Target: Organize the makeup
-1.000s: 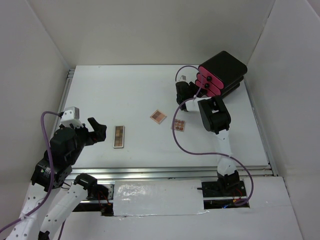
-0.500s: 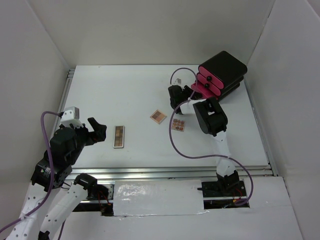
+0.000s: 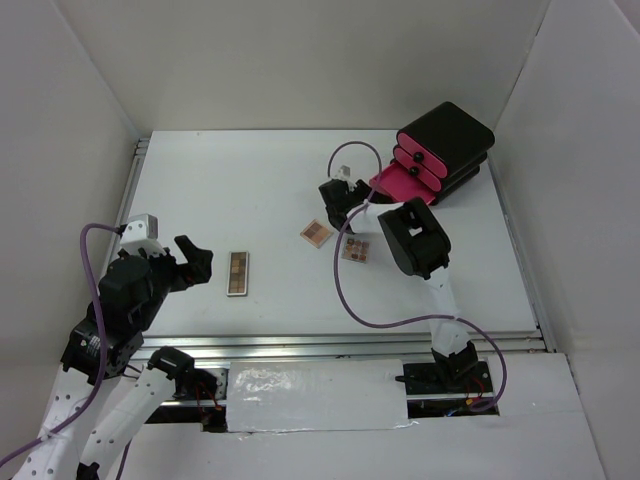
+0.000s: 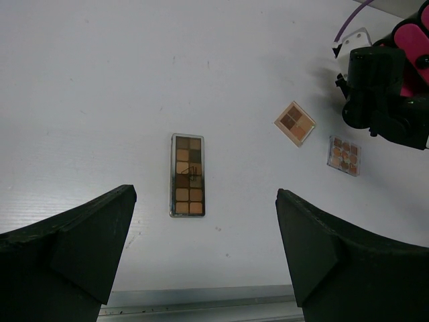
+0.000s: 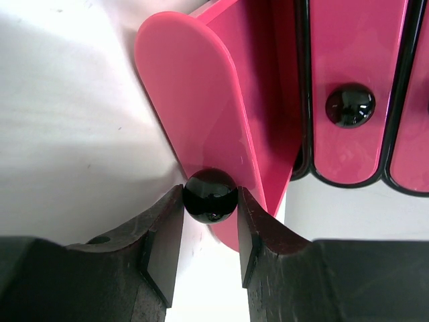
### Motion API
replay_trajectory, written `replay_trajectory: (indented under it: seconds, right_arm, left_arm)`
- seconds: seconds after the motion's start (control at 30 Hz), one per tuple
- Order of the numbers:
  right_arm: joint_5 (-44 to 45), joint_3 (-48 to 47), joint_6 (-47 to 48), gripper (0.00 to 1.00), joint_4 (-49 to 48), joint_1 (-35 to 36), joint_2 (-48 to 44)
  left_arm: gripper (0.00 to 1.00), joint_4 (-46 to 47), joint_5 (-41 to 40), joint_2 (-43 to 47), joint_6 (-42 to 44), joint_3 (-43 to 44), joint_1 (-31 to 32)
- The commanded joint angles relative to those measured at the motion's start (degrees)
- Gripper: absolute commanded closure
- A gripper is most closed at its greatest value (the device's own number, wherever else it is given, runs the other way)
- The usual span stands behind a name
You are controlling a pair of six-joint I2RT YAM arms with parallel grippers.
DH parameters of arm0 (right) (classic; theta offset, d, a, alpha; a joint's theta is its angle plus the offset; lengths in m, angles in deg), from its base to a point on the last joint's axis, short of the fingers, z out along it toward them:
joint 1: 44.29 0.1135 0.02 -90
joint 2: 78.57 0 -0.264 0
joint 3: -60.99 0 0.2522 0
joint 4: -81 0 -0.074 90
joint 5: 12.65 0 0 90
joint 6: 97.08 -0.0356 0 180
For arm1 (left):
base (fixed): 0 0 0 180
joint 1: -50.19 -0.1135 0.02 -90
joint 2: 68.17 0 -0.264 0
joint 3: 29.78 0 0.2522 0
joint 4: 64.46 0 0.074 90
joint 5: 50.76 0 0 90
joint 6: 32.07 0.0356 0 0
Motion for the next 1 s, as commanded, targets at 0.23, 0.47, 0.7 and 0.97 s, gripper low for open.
replay_trajectory:
  seconds: [0.23,0.47,0.7,0.97]
  right_arm:
    - [-3.7,-1.2,-8.4,0.61,7.5,2.1,-4.7]
    - [-7.1,-5.0,-15.7,0.34,16.2,2.9,-6.5]
    - [-11.1,-8.5,-24.5,0.32,25.6,5.8,-15.3]
    - [-37.9,11.2,-44.9,0.00,22.9,10.9,-51.4]
  left_arm:
    - [0.01,2.2,-0.5,0.2,0.6,0.0,0.2]
    - [0.01,1.9,-0.8,-0.8,0.4,0.1,0.2]
    - [0.00,1.1,-2.9,-1.5,-0.6,0.4,0.1]
    - [0.01,0.0,-1.7,-14.7,-1.1,2.2,0.1]
